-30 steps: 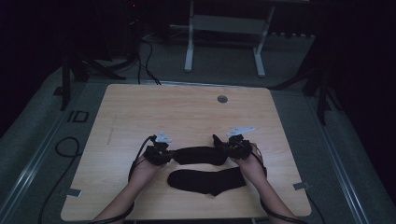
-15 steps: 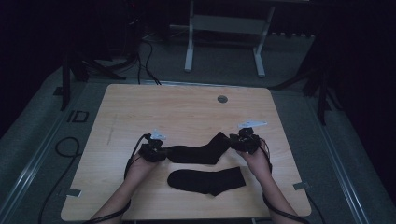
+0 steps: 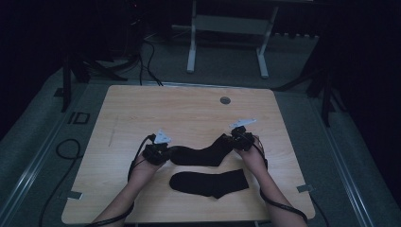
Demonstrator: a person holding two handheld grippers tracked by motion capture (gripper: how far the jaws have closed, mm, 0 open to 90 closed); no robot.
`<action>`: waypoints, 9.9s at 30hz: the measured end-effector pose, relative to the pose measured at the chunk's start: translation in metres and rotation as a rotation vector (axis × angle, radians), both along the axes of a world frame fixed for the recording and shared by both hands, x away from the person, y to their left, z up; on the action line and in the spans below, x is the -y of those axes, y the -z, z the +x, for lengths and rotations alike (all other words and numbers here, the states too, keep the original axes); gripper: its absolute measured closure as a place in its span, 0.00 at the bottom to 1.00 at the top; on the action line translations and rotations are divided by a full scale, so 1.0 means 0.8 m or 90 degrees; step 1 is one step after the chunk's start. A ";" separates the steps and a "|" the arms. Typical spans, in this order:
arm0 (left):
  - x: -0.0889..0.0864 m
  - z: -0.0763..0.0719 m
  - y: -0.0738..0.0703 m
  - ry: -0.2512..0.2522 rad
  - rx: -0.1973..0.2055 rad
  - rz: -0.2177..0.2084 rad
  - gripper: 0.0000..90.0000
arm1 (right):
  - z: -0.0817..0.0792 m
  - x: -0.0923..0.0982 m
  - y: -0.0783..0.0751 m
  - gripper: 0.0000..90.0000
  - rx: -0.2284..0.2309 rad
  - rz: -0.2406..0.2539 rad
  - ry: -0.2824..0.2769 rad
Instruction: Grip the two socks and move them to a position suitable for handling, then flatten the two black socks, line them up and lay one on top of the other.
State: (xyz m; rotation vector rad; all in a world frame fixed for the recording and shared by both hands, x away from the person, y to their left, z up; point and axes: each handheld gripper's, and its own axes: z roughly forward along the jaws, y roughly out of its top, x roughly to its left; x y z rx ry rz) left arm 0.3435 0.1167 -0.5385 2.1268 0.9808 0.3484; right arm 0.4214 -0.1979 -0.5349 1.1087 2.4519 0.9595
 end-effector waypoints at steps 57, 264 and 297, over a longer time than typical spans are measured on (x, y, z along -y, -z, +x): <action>-0.004 -0.026 -0.010 0.073 -0.066 -0.039 0.52 | -0.090 0.065 -0.017 0.58 0.005 0.049 -0.012; -0.055 -0.020 0.007 -0.021 0.034 -0.107 0.15 | -0.074 0.125 -0.001 0.15 0.053 0.084 0.011; -0.180 -0.099 0.032 -0.130 0.057 -0.134 0.15 | -0.126 0.216 0.027 0.15 0.061 0.087 0.146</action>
